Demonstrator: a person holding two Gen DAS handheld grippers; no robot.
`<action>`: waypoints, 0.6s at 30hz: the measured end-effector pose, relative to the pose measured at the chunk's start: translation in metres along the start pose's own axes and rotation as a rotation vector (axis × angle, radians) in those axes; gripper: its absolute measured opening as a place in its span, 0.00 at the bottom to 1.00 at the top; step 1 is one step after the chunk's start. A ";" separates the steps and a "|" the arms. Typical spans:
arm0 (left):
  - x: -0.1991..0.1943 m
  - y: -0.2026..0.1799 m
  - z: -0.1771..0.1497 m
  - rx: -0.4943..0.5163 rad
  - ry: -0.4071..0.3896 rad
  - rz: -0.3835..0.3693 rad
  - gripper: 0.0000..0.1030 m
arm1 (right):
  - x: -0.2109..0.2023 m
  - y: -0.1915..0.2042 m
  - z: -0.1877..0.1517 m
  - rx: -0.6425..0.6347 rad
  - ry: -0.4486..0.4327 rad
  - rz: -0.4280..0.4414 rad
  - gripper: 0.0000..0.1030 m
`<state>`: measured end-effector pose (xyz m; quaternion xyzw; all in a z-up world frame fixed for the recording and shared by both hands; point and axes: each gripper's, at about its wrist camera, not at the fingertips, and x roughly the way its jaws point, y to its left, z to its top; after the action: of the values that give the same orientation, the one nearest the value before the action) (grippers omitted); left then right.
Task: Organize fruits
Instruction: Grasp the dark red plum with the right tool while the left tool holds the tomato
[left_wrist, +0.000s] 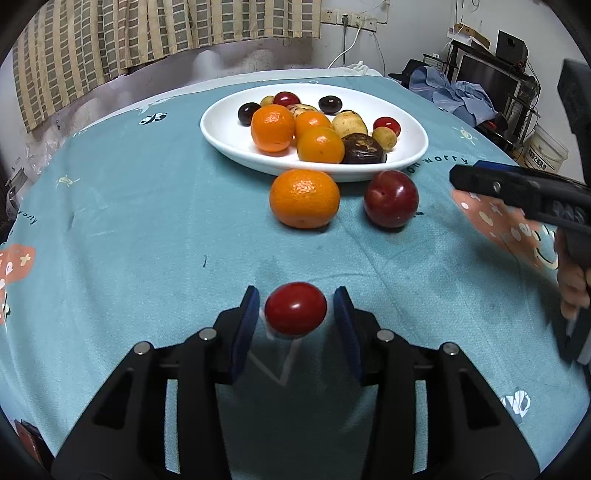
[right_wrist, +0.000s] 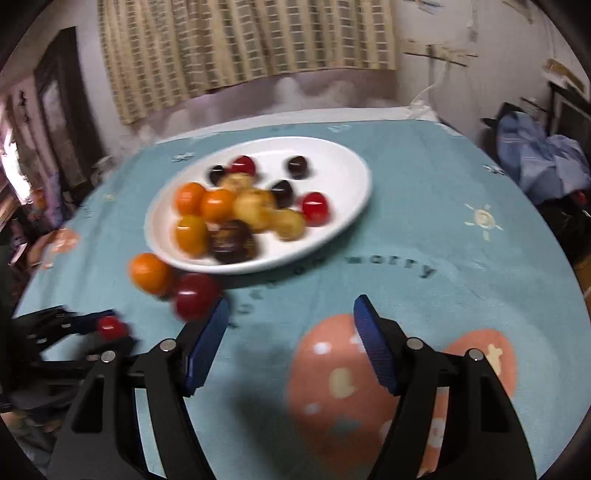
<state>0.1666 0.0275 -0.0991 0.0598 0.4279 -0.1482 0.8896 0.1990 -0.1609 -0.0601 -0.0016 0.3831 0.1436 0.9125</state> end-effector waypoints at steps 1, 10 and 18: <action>0.000 0.000 0.000 -0.001 0.000 -0.001 0.43 | 0.006 0.016 -0.003 -0.058 0.014 0.004 0.68; 0.000 -0.001 0.000 0.003 0.001 -0.003 0.44 | 0.054 0.022 0.008 -0.011 0.116 0.052 0.64; 0.001 -0.002 0.000 0.014 0.002 0.006 0.45 | -0.001 0.010 -0.014 -0.071 0.011 -0.079 0.64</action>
<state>0.1666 0.0250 -0.0999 0.0673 0.4275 -0.1484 0.8892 0.1858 -0.1533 -0.0681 -0.0501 0.3823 0.1208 0.9147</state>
